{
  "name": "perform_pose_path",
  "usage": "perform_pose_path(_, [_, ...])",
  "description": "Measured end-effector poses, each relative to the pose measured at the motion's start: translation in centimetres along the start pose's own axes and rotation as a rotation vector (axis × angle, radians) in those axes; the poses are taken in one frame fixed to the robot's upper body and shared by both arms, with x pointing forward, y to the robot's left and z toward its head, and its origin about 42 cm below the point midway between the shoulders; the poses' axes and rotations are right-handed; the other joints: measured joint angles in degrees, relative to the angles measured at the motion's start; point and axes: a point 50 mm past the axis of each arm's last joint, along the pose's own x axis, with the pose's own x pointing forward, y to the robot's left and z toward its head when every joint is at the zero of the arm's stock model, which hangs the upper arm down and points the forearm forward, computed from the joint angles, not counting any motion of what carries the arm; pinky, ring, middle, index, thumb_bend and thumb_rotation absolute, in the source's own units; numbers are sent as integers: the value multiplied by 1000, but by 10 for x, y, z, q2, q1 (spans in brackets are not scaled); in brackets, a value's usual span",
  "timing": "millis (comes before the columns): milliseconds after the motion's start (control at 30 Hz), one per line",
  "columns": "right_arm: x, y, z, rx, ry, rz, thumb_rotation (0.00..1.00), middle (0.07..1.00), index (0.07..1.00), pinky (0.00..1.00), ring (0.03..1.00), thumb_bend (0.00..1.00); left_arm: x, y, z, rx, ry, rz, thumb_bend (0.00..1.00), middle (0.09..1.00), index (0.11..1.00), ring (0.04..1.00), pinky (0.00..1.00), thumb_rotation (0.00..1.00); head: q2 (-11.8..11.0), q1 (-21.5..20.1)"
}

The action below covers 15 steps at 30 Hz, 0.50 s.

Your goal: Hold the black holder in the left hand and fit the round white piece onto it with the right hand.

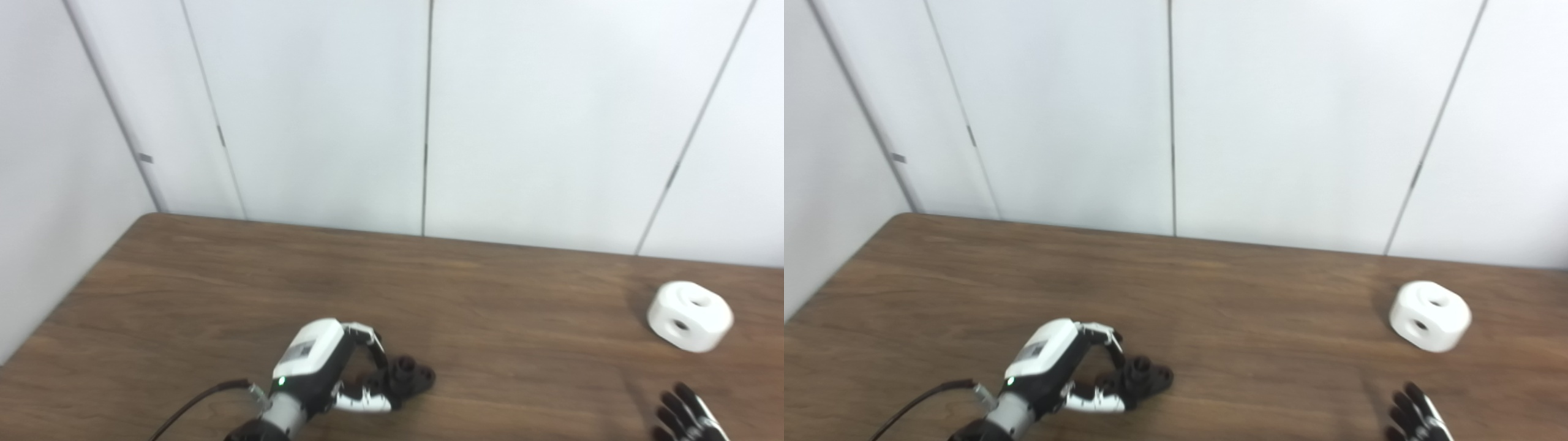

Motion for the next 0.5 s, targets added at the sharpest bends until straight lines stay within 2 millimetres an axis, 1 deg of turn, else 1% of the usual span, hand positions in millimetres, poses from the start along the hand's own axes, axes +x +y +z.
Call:
perform_pose_path(33, [0, 0, 0, 2, 2, 0, 996, 937, 945, 898, 931, 736, -4, -4, 2, 3, -9, -8, 512, 767, 488, 844, 953, 59, 3, -2])
perform_pose_path(100, [0, 1, 1, 2, 3, 0, 993, 937, 941, 901, 931, 740, -10, -9, 5, 9, -25, -14, 512, 768, 488, 849, 954, 58, 16, -12])
perform_pose_path(167, [1, 1, 3, 2, -2, 3, 986, 937, 939, 901, 932, 739, -13, -12, 7, 11, -32, -18, 513, 764, 488, 848, 942, 56, 19, -13])
perform_pose_path(200, [2, 2, 5, 2, -4, 5, 981, 937, 938, 900, 932, 741, -15, -14, 9, 7, -34, -19, 513, 763, 488, 847, 939, 55, 27, -20])
perform_pose_path(267, [2, 4, 9, 1, -14, 12, 969, 935, 934, 894, 930, 743, -20, -20, 15, 4, -50, -22, 512, 763, 489, 848, 937, 55, 35, -29])
perform_pose_path(300, [3, 5, 10, 1, -20, 16, 968, 939, 937, 894, 932, 750, -23, -23, 18, 6, -64, -29, 512, 764, 489, 848, 937, 55, 46, -42])
perform_pose_path(400, [5, 8, 15, -2, -33, 26, 961, 940, 938, 887, 932, 767, -32, -33, 24, 39, -114, -54, 511, 767, 490, 850, 933, 56, 56, -49])
perform_pose_path(500, [5, 10, 22, -11, -38, 30, 960, 941, 938, 886, 931, 761, -38, -38, 28, 65, -144, -66, 510, 767, 490, 849, 927, 58, 70, -57])
